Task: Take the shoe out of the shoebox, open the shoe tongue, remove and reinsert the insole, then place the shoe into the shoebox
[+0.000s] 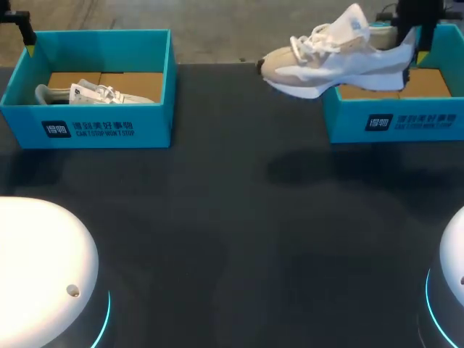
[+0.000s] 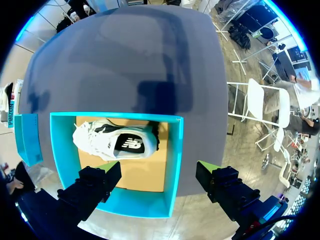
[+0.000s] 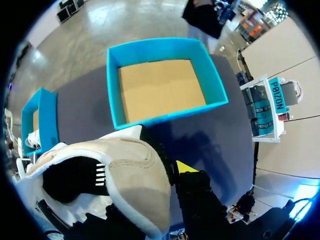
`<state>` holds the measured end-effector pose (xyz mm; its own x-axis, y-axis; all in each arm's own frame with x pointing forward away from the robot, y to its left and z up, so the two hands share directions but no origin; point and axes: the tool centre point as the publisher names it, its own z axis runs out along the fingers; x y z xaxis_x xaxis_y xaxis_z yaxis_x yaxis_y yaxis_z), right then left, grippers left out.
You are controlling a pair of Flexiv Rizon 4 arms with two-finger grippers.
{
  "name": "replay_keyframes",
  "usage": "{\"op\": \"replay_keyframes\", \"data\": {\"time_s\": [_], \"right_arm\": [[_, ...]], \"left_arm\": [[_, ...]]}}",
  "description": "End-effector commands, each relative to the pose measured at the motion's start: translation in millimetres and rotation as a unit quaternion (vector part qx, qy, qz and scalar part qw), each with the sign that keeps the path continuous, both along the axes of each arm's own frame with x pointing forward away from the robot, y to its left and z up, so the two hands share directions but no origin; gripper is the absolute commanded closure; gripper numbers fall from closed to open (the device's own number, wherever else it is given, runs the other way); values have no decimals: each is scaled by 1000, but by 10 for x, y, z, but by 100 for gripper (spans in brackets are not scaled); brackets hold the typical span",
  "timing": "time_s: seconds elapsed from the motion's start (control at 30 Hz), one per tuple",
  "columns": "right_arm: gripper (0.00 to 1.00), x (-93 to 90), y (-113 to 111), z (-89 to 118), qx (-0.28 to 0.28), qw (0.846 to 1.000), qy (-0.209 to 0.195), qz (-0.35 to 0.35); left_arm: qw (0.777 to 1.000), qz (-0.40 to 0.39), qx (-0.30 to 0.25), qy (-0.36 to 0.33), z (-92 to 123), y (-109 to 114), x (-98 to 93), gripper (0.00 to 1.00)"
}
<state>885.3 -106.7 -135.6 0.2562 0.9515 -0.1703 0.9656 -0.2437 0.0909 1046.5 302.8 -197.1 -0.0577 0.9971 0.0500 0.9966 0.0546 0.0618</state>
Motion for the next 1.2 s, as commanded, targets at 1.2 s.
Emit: {"op": "replay_keyframes", "data": {"time_s": [1.2], "right_arm": [[100,-1476,1220,-88,9,999,-6,-40]], "left_arm": [[1000,-1,1,-1,2,-1,-8,0]]}}
